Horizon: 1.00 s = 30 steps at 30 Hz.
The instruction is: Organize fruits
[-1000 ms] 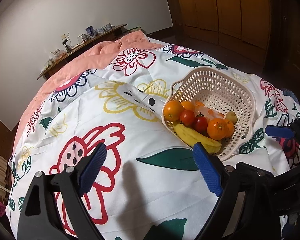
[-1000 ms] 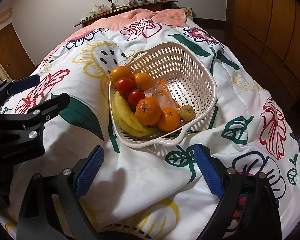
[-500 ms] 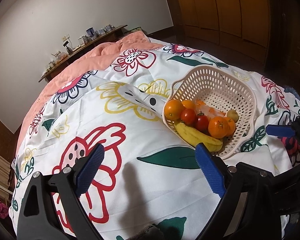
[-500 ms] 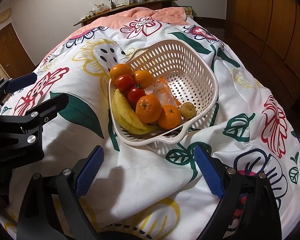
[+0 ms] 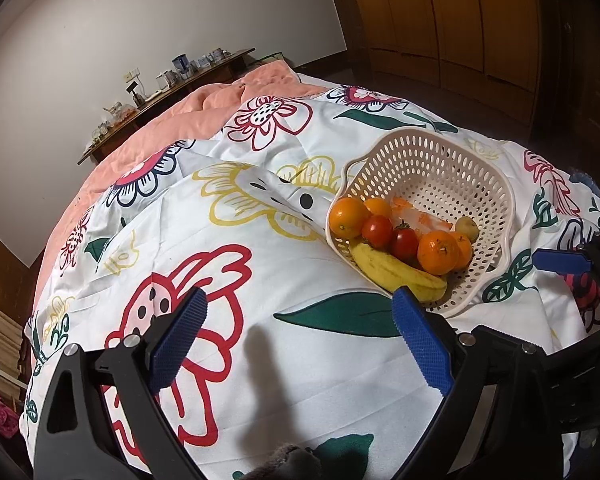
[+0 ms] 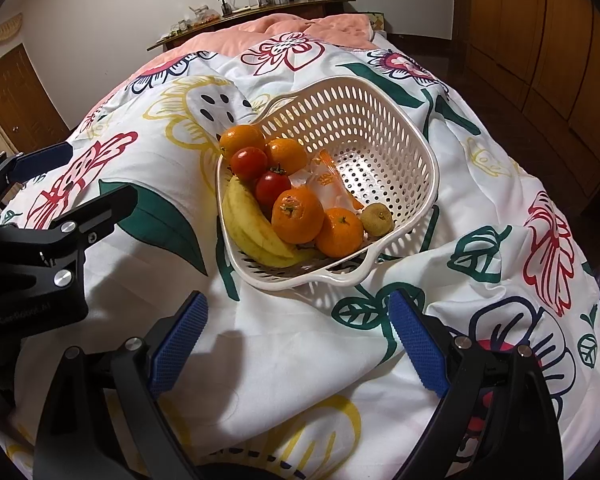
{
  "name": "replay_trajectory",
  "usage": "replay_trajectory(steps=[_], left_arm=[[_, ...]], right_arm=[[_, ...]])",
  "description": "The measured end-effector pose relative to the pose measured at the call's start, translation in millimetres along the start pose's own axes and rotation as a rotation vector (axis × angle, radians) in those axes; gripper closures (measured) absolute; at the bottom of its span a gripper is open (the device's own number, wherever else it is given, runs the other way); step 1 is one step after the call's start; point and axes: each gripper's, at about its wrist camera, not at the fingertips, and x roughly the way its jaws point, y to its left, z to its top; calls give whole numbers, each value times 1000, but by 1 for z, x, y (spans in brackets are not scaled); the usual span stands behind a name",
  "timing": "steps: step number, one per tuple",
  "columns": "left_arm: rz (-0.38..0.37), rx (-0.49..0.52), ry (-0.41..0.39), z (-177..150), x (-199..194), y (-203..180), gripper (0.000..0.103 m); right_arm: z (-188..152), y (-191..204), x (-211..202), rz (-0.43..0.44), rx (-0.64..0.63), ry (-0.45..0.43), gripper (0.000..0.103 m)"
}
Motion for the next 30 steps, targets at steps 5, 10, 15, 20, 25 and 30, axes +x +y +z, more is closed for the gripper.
replay_trajectory(steps=[5,10,15,20,25,30], left_arm=[[-1,-1,-2,0,0,0,8],[-1,0,-1,1,0,0,8],[0,3,-1,0,0,-1,8],[6,14,-3,-2,0,-1,8],[12,27,-5,-2,0,-2,8],[14,36,-8,-1,-1,-3,8]], right_arm=[[0,0,0,0,0,0,12],[0,0,0,1,-1,0,12],[0,0,0,1,0,1,12],[0,0,1,1,-1,1,12],[0,0,1,1,0,0,12],[0,0,1,1,0,1,12]])
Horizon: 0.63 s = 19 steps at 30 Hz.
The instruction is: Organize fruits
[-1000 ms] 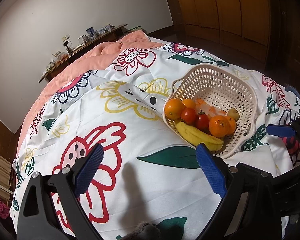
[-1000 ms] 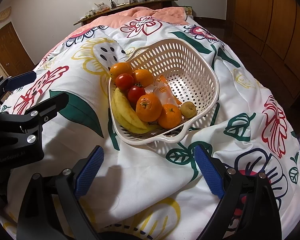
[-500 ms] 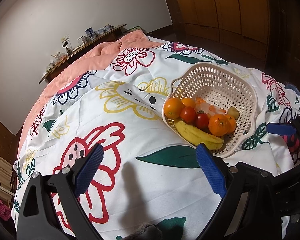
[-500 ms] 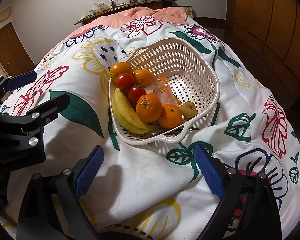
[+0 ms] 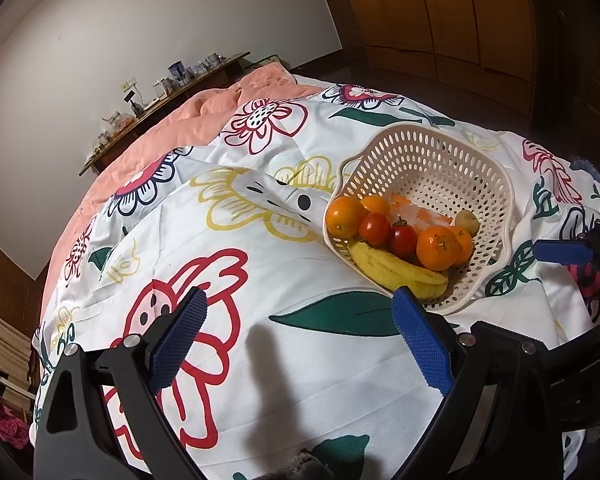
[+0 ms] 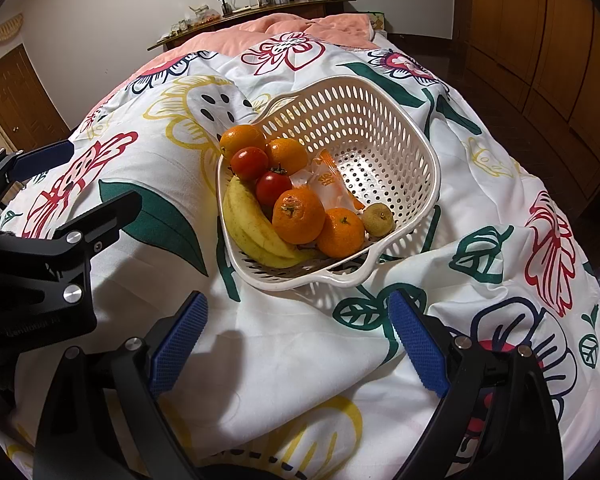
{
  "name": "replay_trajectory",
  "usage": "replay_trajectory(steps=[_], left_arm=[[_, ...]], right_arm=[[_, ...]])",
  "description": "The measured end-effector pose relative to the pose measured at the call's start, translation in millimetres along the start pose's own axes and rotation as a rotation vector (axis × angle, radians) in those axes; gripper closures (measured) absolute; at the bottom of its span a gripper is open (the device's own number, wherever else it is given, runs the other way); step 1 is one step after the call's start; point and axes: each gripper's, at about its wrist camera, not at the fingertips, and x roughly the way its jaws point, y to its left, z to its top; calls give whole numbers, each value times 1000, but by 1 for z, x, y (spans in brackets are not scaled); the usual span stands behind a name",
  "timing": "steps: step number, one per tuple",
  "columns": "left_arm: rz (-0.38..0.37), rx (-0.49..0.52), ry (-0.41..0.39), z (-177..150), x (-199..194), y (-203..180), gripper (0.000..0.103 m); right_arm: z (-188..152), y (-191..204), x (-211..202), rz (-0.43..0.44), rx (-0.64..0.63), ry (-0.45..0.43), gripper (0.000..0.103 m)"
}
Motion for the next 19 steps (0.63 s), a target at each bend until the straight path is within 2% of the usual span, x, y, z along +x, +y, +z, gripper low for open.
replay_trajectory(steps=[11,19], left_arm=[[8,17,-12,0,-2,-3,8],[9,-47,17,-2,0,8,8]], right_arm=[[0,0,0,0,0,0,12],[3,4,-5,9,2,-18,12]])
